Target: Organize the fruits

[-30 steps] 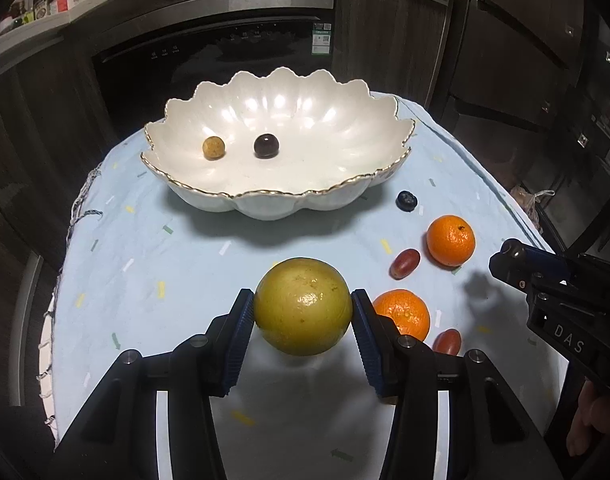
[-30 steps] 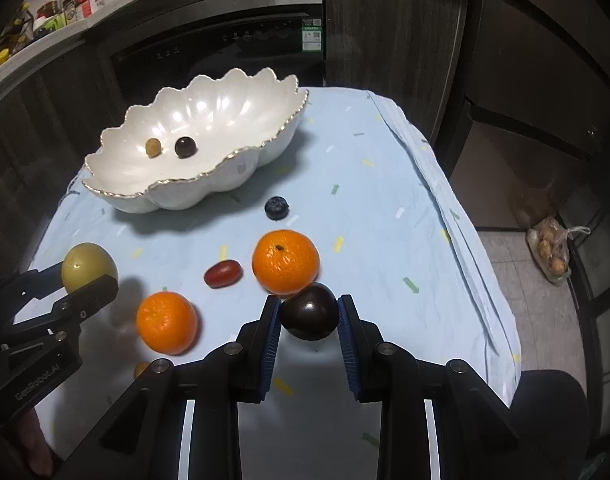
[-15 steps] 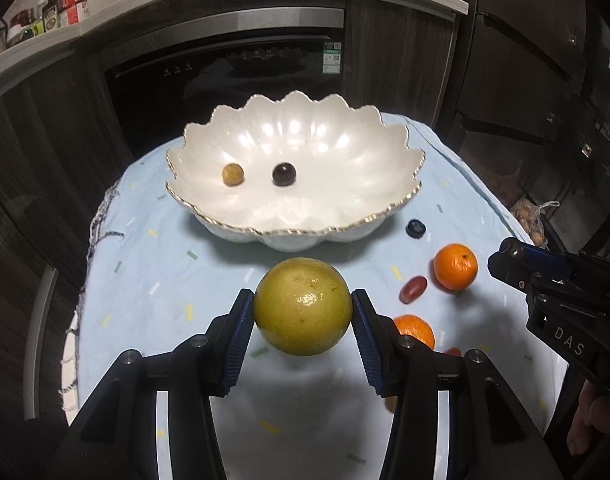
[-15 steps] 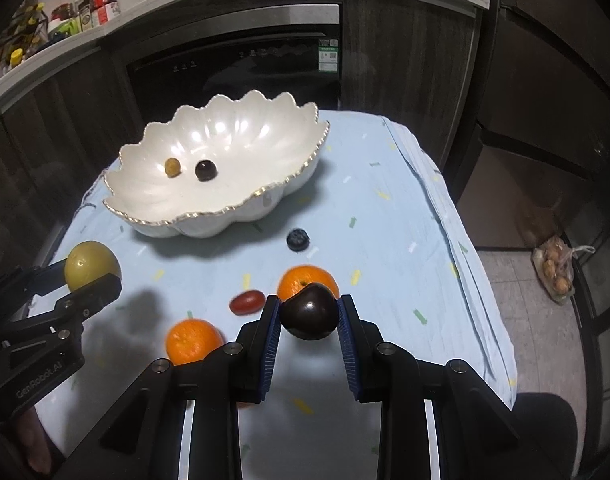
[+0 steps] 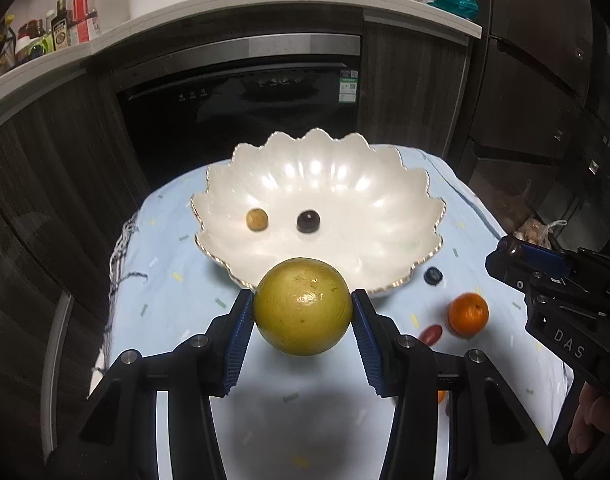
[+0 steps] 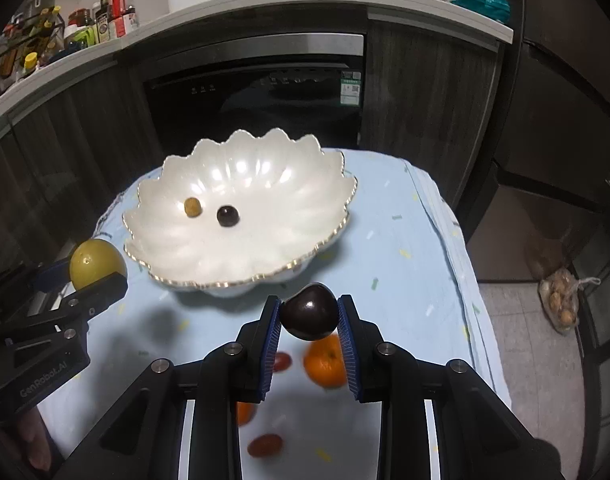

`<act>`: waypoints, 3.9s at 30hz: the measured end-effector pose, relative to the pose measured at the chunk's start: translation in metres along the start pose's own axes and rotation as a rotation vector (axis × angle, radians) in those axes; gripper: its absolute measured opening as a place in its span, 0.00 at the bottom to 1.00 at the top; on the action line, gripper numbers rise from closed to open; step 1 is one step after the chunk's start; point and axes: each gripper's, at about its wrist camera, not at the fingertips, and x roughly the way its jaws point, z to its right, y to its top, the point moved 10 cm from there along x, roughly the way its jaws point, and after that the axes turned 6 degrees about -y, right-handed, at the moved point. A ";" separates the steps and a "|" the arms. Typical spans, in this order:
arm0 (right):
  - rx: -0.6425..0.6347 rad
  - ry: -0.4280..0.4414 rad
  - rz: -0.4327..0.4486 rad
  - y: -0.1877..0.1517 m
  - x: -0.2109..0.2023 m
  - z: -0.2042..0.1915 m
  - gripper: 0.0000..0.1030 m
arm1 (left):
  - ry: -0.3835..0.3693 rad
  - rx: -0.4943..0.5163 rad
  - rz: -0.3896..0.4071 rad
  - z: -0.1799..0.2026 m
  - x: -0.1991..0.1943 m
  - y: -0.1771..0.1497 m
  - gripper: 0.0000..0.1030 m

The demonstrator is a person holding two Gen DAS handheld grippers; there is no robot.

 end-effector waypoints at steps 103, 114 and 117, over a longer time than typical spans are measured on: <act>0.017 -0.082 0.094 0.058 -0.017 0.037 0.77 | 0.027 0.025 0.081 0.022 -0.022 0.056 0.94; 0.019 -0.098 0.097 0.041 -0.031 0.056 0.77 | 0.013 0.030 0.075 0.046 -0.031 0.042 0.94; 0.014 -0.096 0.098 0.038 -0.033 0.058 0.77 | 0.015 0.024 0.072 0.048 -0.033 0.038 0.94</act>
